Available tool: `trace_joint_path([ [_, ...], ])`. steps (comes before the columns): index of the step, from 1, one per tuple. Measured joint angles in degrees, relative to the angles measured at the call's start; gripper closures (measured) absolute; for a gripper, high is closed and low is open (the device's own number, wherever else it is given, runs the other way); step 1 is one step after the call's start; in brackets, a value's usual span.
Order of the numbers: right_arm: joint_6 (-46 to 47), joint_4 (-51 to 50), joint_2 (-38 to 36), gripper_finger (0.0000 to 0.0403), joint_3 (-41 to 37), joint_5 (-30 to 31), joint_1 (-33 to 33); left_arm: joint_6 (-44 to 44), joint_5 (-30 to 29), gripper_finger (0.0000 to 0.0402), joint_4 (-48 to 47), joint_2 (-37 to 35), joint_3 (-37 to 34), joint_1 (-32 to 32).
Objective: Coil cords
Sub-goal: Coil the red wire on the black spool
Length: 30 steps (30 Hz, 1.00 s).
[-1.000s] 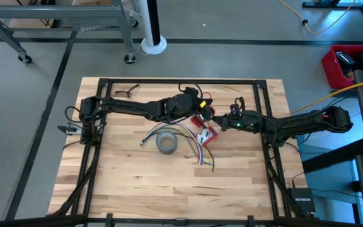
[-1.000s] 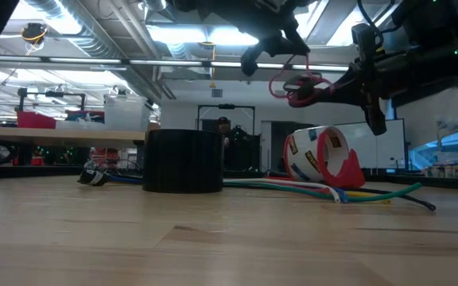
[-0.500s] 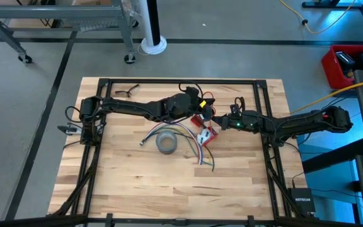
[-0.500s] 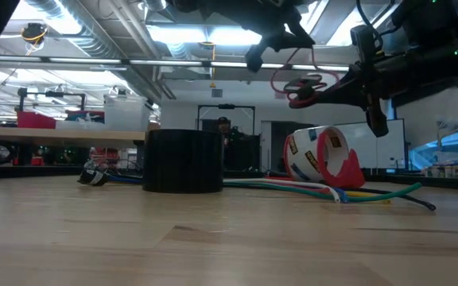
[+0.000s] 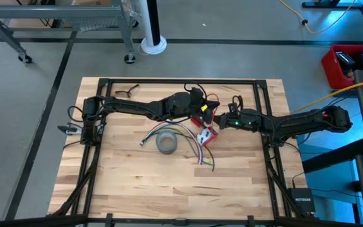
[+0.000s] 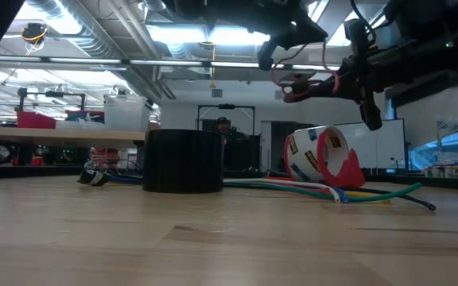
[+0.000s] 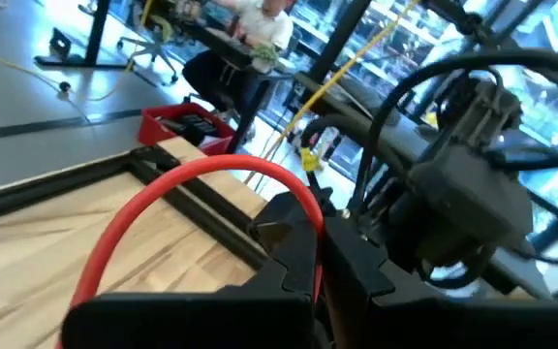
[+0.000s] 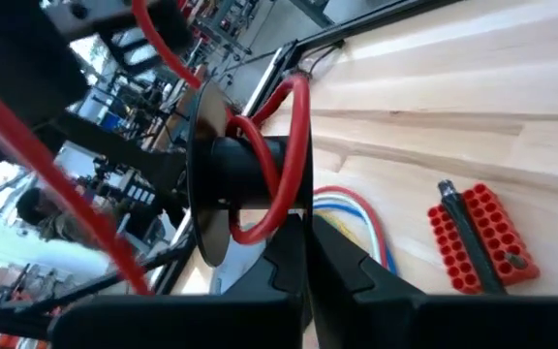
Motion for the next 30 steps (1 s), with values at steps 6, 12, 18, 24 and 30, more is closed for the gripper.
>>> trace_joint_path([
  [6, -0.6, -1.5, 2.0, 0.0400, 0.2, -0.8, 0.0, 0.6, 6.2, 0.0400, 0.5, 0.0, 0.8, 0.8],
  [12, -0.6, -1.8, 3.9, 0.0400, 0.2, -1.2, 0.0, 0.6, 10.9, 0.0400, -0.3, 0.0, 2.7, 1.1],
  [18, -0.6, -1.7, 3.9, 0.0400, 0.2, -1.1, 0.0, 0.6, 14.7, 0.0400, -0.2, 0.0, 3.6, 1.1],
  [24, -0.6, -1.8, 4.0, 0.0400, 0.2, -1.1, 0.0, 0.5, 18.9, 0.0400, -0.2, 0.0, 3.6, 1.0],
  [30, 2.0, -1.4, 4.0, 0.0400, 0.2, -0.2, 0.0, 0.4, 24.3, 0.0400, -0.2, 0.0, 3.6, 0.6],
])
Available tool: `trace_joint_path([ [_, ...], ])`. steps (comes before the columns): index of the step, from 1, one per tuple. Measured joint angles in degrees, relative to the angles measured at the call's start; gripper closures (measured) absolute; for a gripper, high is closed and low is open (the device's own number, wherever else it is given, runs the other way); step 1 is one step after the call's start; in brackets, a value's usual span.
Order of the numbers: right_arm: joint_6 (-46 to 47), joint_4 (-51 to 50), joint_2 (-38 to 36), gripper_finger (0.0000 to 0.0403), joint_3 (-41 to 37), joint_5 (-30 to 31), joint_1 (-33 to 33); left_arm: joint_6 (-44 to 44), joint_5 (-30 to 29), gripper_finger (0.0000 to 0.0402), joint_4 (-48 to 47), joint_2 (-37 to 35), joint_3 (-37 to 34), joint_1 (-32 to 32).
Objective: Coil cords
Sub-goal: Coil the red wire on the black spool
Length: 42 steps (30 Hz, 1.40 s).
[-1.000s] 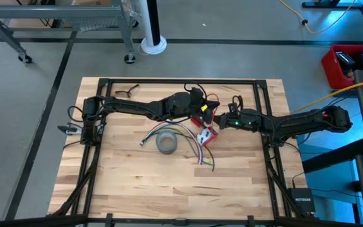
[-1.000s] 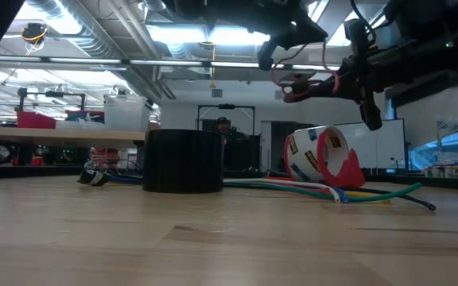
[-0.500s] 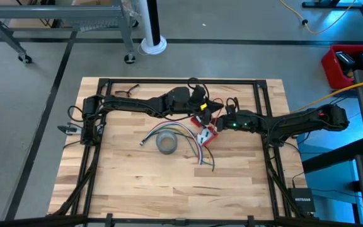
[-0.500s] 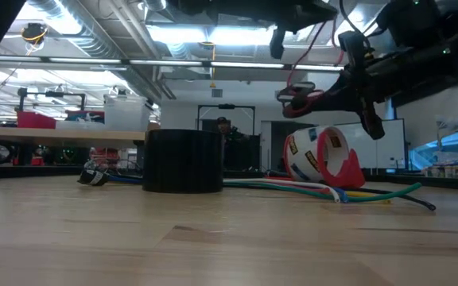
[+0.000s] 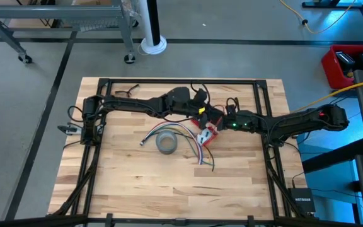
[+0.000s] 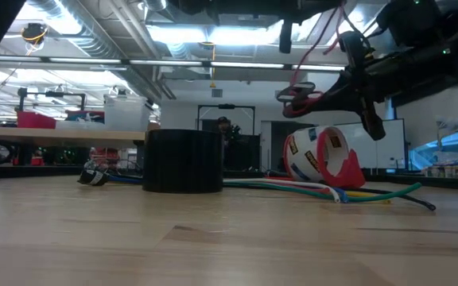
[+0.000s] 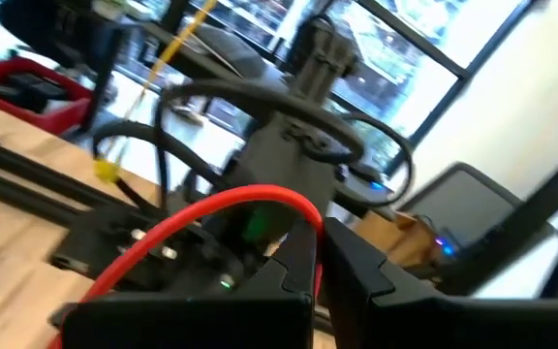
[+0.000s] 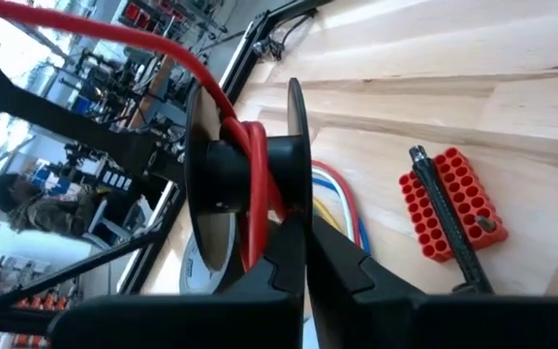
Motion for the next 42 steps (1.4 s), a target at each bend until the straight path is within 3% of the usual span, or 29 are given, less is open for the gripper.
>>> trace_joint_path([
  [14, 0.7, 2.6, 0.0, 0.0400, 0.0, 1.0, 0.0, 0.2, 6.4, 0.0400, -7.2, 0.0, 0.0, -2.5],
  [28, 1.6, 6.6, 0.0, 0.0400, 0.0, -0.6, 0.0, 6.6, 14.1, 0.0400, -10.5, 0.0, 0.0, -3.0],
  [42, 3.2, 11.0, 0.0, 0.0400, 0.0, -2.5, 0.0, 5.8, 15.0, 0.0400, -22.5, 0.0, 0.0, -3.4],
])
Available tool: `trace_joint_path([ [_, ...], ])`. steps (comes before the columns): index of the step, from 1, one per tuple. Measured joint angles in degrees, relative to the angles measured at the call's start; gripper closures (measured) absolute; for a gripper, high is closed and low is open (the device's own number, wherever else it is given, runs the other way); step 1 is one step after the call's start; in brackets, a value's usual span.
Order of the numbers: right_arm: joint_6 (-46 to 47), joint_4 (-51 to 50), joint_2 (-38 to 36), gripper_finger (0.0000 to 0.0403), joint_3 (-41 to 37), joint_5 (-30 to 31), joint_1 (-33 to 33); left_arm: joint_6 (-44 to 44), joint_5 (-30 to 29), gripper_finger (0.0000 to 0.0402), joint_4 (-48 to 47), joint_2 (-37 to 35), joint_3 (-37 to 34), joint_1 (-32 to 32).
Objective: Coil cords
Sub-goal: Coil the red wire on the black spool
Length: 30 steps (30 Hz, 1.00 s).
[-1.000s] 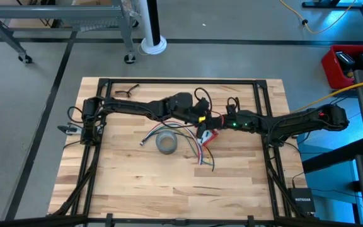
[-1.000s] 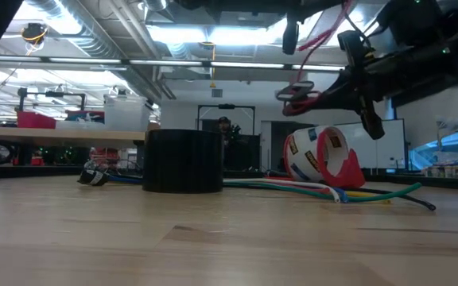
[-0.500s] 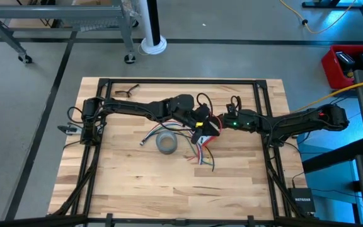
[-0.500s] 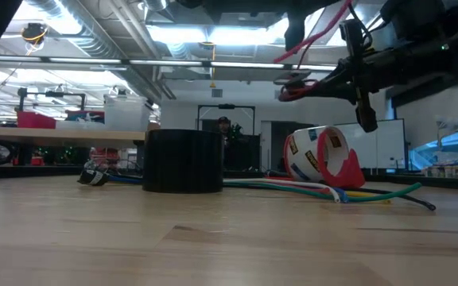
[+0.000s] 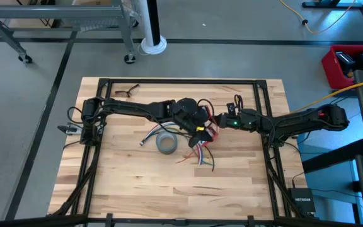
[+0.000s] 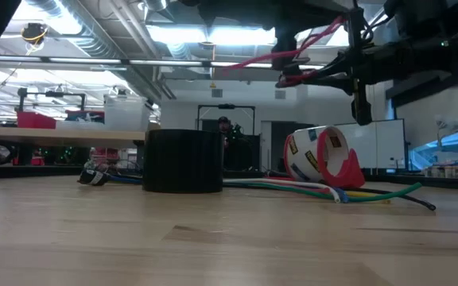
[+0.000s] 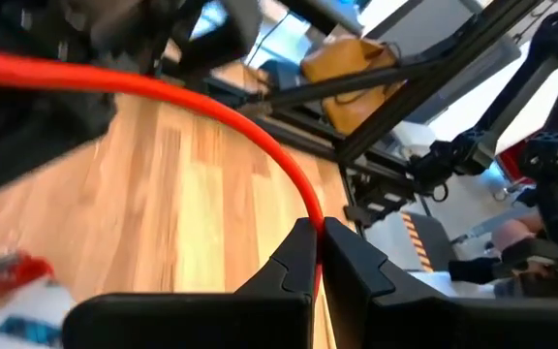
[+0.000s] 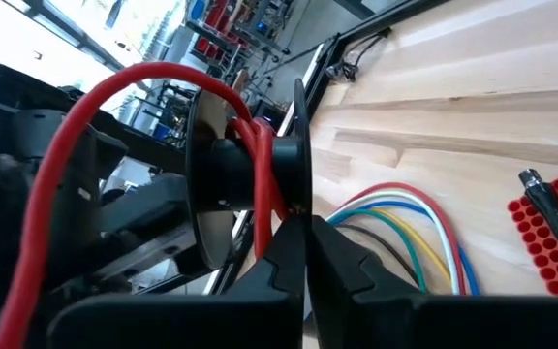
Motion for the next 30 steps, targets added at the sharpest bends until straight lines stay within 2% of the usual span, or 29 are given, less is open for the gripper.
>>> trace_joint_path([
  [10, 0.0, 2.8, 0.0, 0.0400, 0.0, 1.3, 0.0, -4.7, -0.8, 0.0400, -2.8, 0.0, 0.0, -0.8],
  [14, -0.1, 3.0, -0.1, 0.0400, 0.0, 2.5, 0.0, -5.0, -8.1, 0.0400, -2.9, 0.0, 0.0, -2.0],
  [21, -0.2, 5.2, -0.1, 0.0400, 0.0, 2.6, 0.0, -4.1, -13.5, 0.0400, -5.1, 0.0, 0.0, -2.6],
  [30, -0.4, 11.3, -0.1, 0.0400, 0.0, 3.5, 0.0, -2.2, -25.2, 0.0400, -9.3, 0.0, 0.0, -3.5],
])
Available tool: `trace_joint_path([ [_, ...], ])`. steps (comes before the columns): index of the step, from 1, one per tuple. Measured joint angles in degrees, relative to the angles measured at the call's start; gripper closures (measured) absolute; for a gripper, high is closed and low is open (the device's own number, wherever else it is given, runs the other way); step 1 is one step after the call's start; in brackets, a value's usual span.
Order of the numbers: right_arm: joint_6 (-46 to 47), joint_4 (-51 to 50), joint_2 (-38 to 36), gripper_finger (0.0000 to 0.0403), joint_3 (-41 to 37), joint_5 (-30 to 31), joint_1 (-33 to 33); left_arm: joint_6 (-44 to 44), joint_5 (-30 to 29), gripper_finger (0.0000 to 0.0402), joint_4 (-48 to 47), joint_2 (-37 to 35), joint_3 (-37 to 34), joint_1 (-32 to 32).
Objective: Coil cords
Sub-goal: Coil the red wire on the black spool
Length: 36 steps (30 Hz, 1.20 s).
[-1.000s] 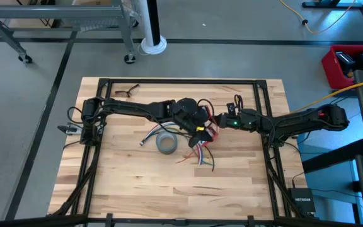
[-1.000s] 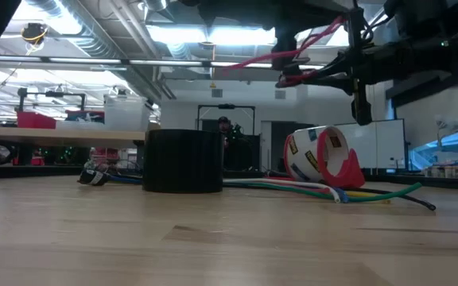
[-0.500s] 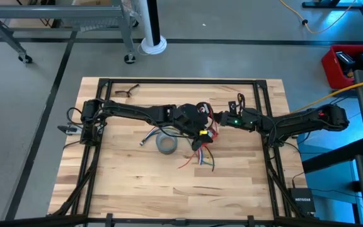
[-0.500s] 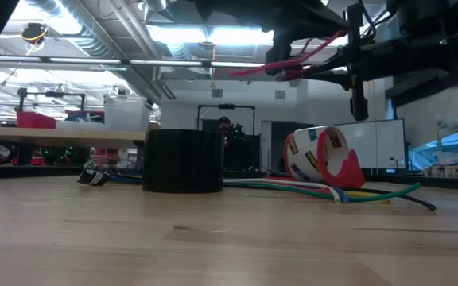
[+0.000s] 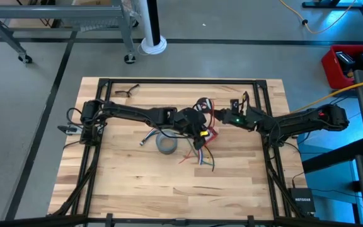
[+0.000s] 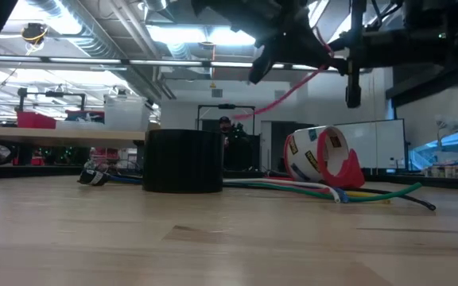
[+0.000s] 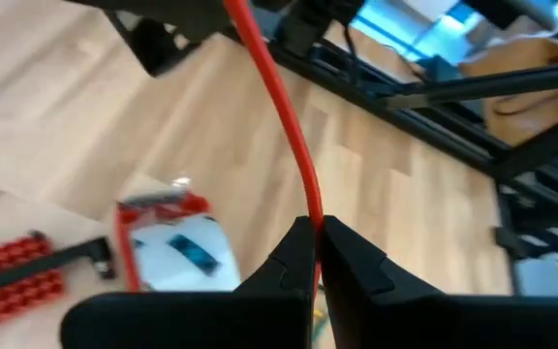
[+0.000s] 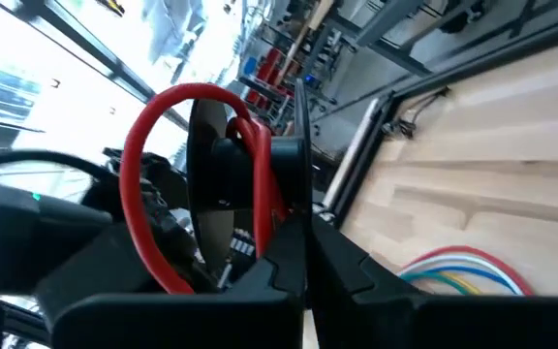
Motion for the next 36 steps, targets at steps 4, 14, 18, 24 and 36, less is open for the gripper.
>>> trace_joint_path([
  [4, 0.0, 1.3, 0.0, 0.0400, 0.0, 0.0, 0.0, 1.0, -4.4, 0.0400, 0.0, 0.0, 0.0, -0.5],
  [14, -1.3, 5.4, 0.0, 0.0400, 0.0, 0.0, 0.0, 1.4, -8.1, 0.0400, -2.7, 0.0, 0.0, -0.7],
  [18, -2.0, 5.4, -0.7, 0.0400, 0.0, 0.0, 0.0, 0.1, -14.8, 0.0400, -4.3, 0.0, 0.0, -1.5],
  [24, -5.6, 3.3, -4.8, 0.0400, 0.0, 0.0, 0.0, -2.9, -18.6, 0.0400, -7.1, 0.0, 0.0, -3.0],
  [36, -9.0, -18.4, -20.1, 0.0400, 0.0, 6.6, 0.0, -5.2, -25.8, 0.0400, -12.6, -1.6, 0.0, -5.2],
])
